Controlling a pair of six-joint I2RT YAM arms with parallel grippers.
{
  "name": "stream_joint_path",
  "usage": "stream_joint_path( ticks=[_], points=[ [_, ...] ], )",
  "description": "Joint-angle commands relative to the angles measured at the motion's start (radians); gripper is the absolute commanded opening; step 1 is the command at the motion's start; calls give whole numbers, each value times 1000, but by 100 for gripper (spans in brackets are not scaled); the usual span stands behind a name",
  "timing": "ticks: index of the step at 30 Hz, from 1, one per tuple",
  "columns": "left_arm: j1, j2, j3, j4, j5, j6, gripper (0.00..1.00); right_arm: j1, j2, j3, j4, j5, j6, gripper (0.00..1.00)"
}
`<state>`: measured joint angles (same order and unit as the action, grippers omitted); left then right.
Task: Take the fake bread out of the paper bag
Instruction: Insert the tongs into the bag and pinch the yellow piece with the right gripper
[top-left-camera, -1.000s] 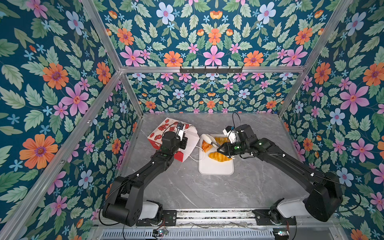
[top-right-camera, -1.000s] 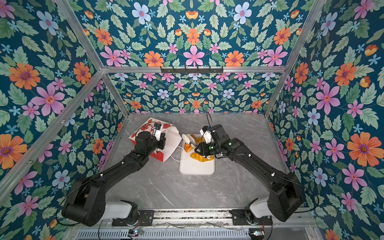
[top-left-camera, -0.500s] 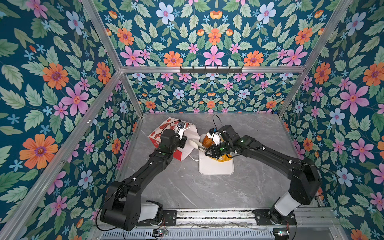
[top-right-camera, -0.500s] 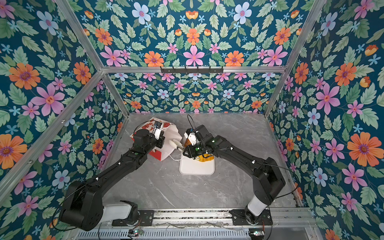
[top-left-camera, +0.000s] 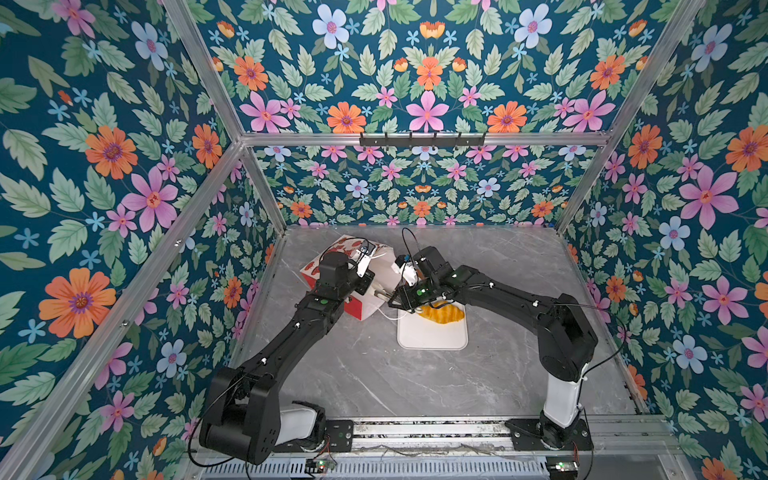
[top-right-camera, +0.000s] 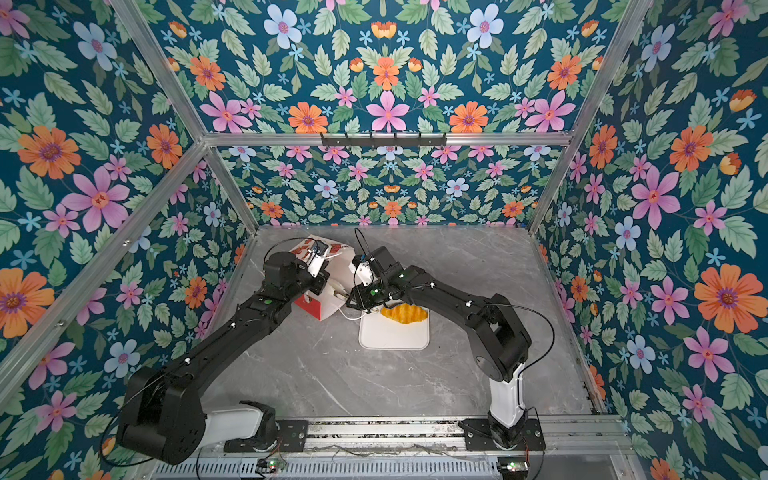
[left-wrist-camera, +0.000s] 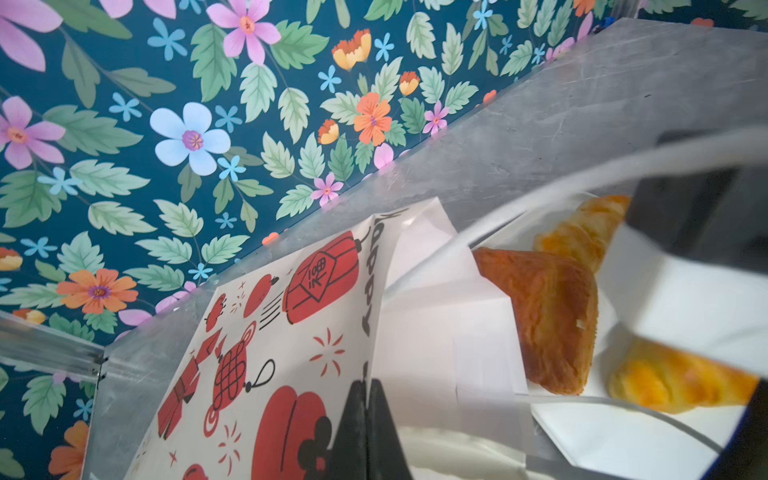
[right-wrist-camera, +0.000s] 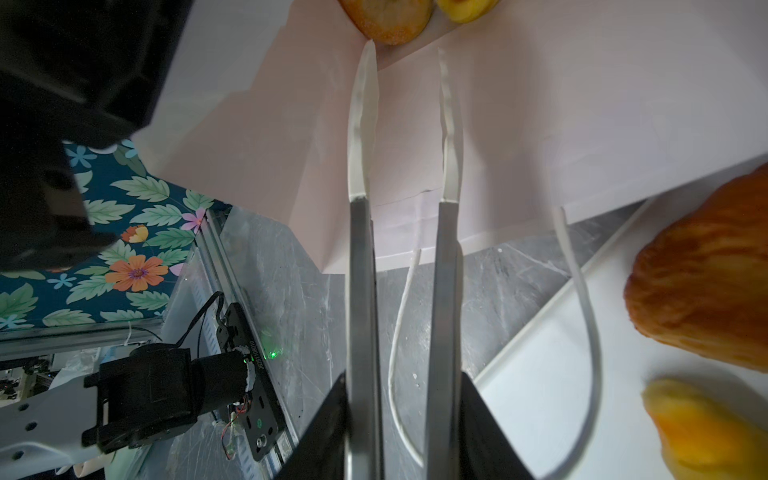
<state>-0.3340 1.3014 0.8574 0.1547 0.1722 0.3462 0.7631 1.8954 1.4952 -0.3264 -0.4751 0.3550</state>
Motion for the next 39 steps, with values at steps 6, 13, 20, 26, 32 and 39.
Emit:
stream_joint_path(
  ticks=[6,13,20,26,32,39],
  points=[
    [0,20,19,-46,93,36,0,25,13,-48,133,34,133,42],
    [0,23,2,-39,121,30,0,24,32,-40,145,114,180,44],
    [-1,19,-7,-7,131,16,0,24,111,46,130,134,197,45],
    [-4,23,-17,24,145,1,0,24,153,91,155,130,224,45],
    [-6,19,-26,45,145,-16,0,24,196,121,191,137,259,45],
    [-9,20,-26,66,158,-31,0,23,247,183,184,147,276,45]
  ],
)
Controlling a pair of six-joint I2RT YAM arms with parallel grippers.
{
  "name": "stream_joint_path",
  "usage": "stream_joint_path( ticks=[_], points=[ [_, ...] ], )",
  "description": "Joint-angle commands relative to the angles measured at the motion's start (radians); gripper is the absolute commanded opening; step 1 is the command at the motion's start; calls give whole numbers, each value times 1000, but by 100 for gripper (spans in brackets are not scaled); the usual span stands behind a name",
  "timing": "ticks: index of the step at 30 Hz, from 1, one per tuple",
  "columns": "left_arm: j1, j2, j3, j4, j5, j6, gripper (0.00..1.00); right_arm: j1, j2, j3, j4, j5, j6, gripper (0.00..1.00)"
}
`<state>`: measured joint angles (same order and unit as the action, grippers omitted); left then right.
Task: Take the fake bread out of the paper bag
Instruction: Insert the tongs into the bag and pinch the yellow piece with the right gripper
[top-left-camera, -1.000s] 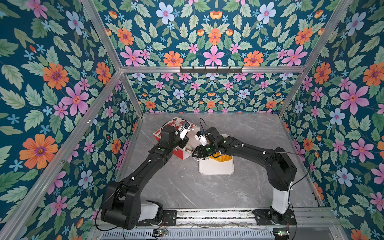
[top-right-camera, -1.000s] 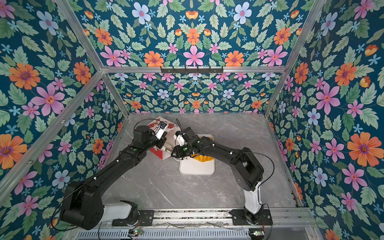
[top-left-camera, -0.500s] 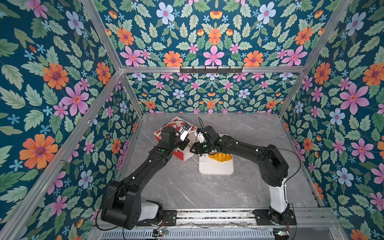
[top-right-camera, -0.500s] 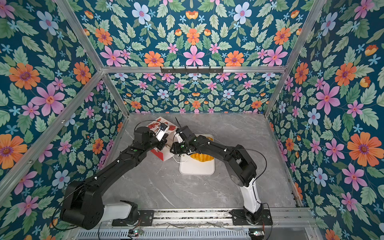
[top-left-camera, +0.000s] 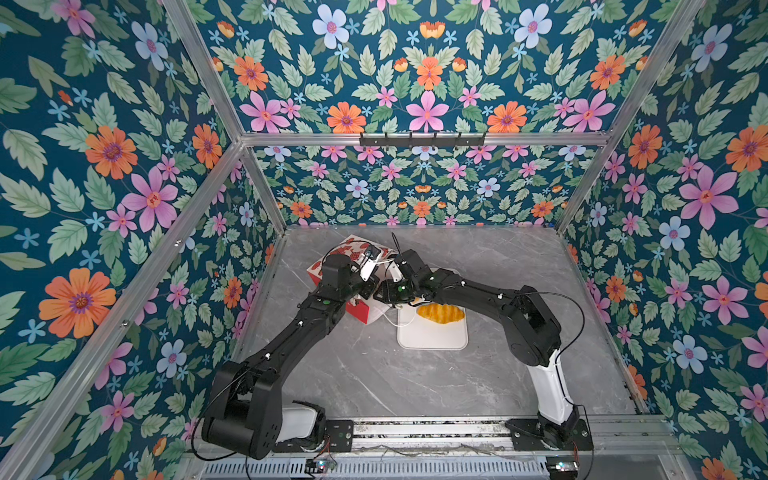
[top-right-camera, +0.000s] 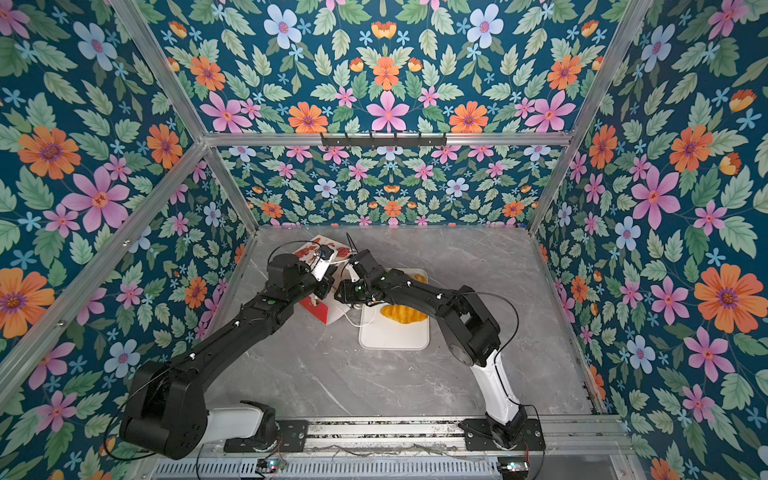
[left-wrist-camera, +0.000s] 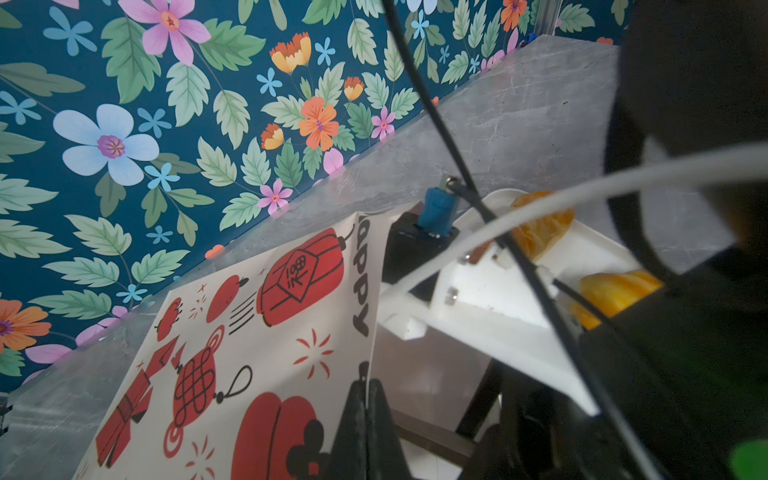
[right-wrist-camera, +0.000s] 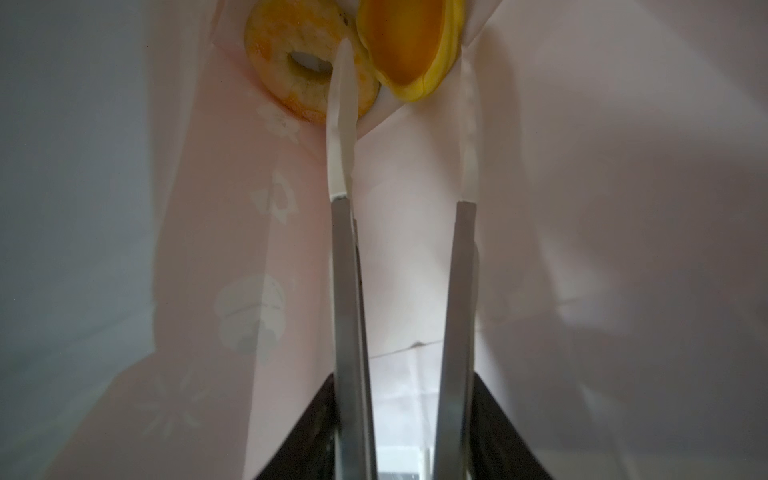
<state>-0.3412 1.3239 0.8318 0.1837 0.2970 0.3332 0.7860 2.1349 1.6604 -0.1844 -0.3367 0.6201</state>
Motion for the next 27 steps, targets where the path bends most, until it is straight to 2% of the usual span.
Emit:
stream_joint_path(
  ticks=[1,9,18,27],
  points=[
    [-2,-2,0,42,33,-21,0,0,14,25,45,4,17,45],
    [-6,17,5,63,40,-46,0,3,58,59,101,-22,98,44],
    [-8,13,3,76,29,-54,0,4,93,109,106,-16,122,27],
    [-7,20,0,86,-1,-60,0,1,40,9,135,15,111,11]
  ],
)
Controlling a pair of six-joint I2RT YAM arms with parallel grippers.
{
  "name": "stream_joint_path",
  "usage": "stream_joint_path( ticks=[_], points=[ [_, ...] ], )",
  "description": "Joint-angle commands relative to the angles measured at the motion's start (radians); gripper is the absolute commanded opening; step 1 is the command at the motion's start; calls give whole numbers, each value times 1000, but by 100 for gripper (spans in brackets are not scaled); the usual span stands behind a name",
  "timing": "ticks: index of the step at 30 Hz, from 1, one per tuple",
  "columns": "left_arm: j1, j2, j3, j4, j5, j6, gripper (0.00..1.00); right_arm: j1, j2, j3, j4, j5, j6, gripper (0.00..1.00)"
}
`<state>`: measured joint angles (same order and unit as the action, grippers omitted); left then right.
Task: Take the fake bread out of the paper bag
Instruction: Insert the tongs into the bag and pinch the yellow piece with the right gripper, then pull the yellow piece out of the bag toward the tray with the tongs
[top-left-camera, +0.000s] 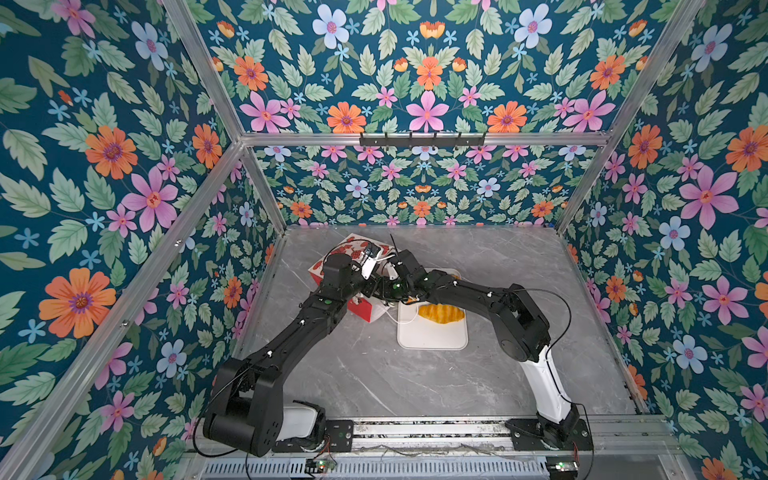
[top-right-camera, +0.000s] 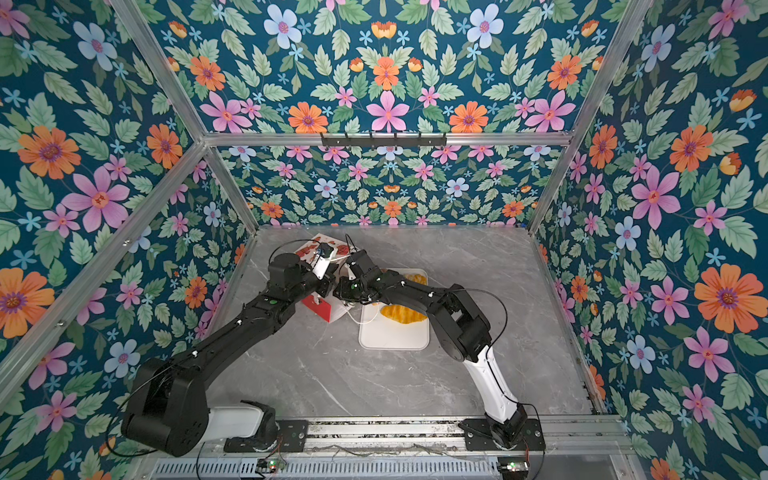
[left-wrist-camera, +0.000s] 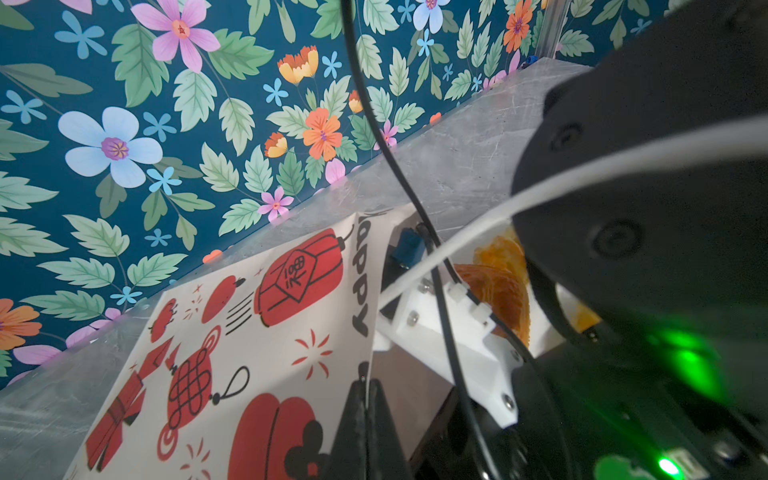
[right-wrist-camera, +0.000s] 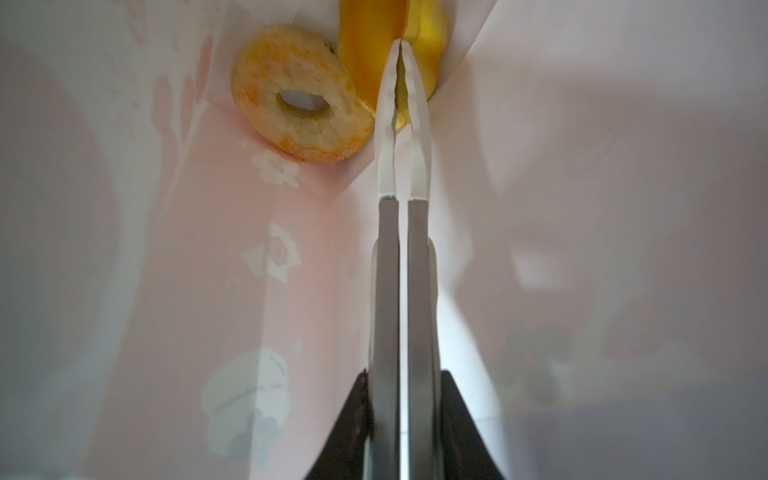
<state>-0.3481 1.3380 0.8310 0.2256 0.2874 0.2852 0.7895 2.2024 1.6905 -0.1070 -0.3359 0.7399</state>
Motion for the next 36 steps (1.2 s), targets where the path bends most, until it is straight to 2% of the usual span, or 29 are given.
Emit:
stream_joint_path(
  ticks=[1,17,27,33,36],
  points=[
    [-1,6,1,44,6,-12,0,-4,-43,-43,65,21,-13,11],
    [-1,47,0,75,-41,-19,0,-39,-324,-365,145,28,-25,7],
    [-1,58,-6,110,-78,-36,0,-61,-458,-457,26,-55,-100,6],
    [-1,70,-15,133,-98,-39,0,-81,-642,-574,-63,-65,-156,5],
    [0,78,-15,136,-113,-40,0,-84,-720,-588,-179,-68,-211,5]
  ],
)
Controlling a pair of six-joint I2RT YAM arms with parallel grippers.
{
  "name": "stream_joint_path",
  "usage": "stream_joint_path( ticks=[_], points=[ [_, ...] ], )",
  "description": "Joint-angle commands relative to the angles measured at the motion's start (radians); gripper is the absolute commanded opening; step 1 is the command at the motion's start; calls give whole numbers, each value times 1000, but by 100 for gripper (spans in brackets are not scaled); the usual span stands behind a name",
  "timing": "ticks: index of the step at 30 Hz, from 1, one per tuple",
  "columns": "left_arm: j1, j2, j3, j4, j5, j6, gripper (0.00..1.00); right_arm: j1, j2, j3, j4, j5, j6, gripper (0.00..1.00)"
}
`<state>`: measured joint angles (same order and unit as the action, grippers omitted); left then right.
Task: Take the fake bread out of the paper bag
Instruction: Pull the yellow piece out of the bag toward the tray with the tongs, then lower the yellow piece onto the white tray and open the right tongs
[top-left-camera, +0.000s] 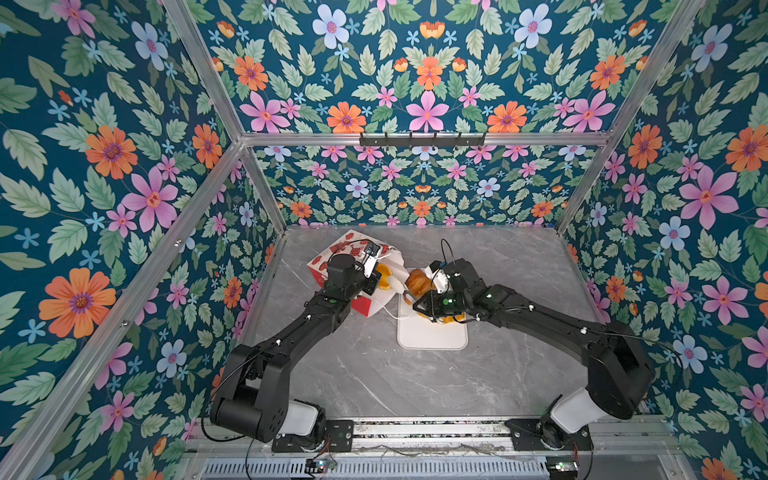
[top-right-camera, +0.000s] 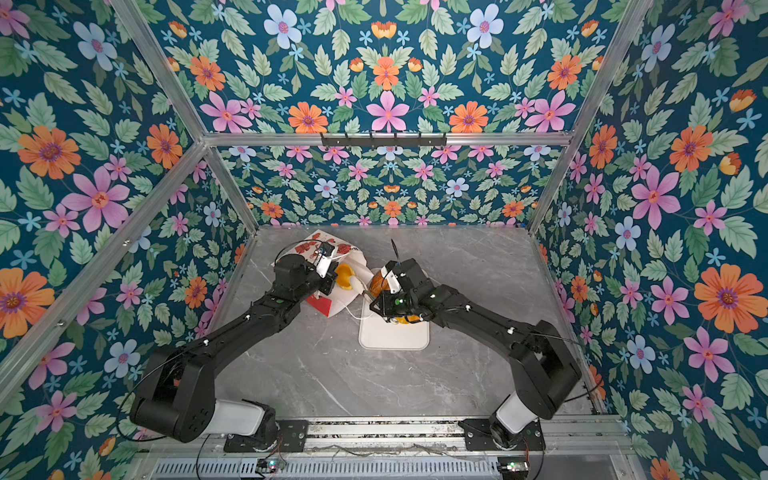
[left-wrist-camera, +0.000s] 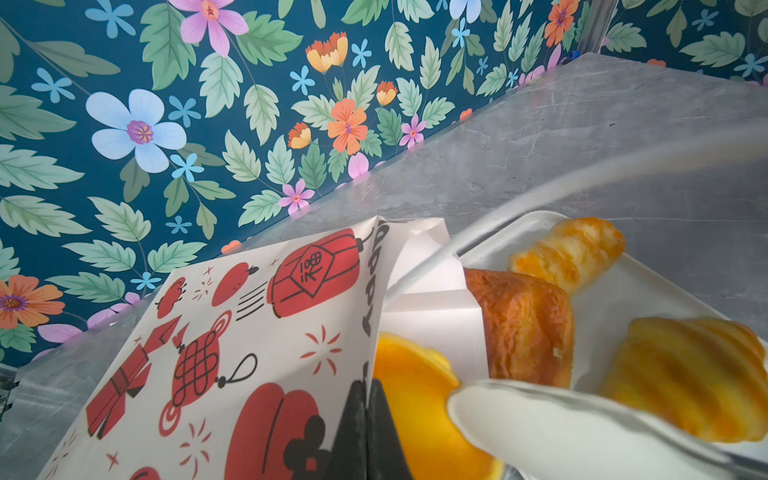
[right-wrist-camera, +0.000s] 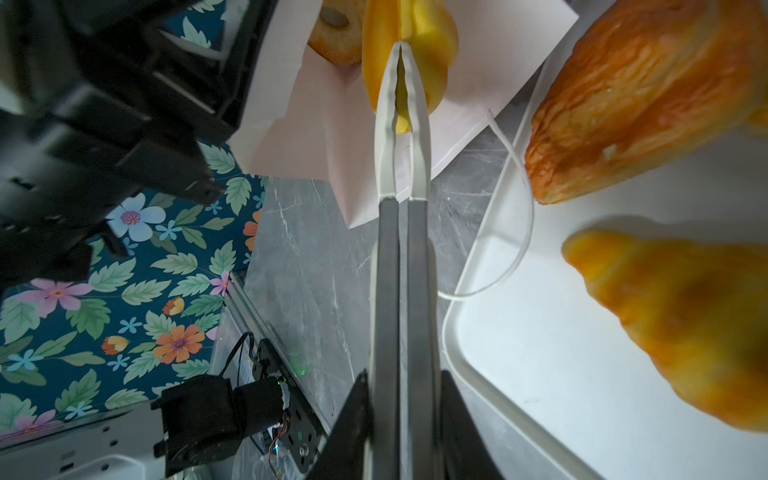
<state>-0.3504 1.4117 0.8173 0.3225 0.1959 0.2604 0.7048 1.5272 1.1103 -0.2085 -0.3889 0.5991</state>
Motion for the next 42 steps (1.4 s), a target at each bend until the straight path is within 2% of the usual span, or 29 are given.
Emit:
stream_joint_path(
  ticks=[1,12,18,26,39,42],
  points=[
    [2,6,-4,43,-22,-15,0,1,-72,-17,-116,-12,-87,5],
    [3,17,-10,81,-19,-30,0,-1,-320,-44,-522,89,-232,5],
    [3,11,-25,98,-49,-24,0,0,-351,-10,-706,147,-296,5],
    [17,2,-42,106,-100,-24,0,45,-316,15,-770,238,-352,4],
    [22,-11,-61,151,-98,-34,0,124,-250,24,-777,373,-368,3],
    [24,-10,-68,156,-98,-36,0,187,-227,29,-779,457,-362,3]
  ],
)
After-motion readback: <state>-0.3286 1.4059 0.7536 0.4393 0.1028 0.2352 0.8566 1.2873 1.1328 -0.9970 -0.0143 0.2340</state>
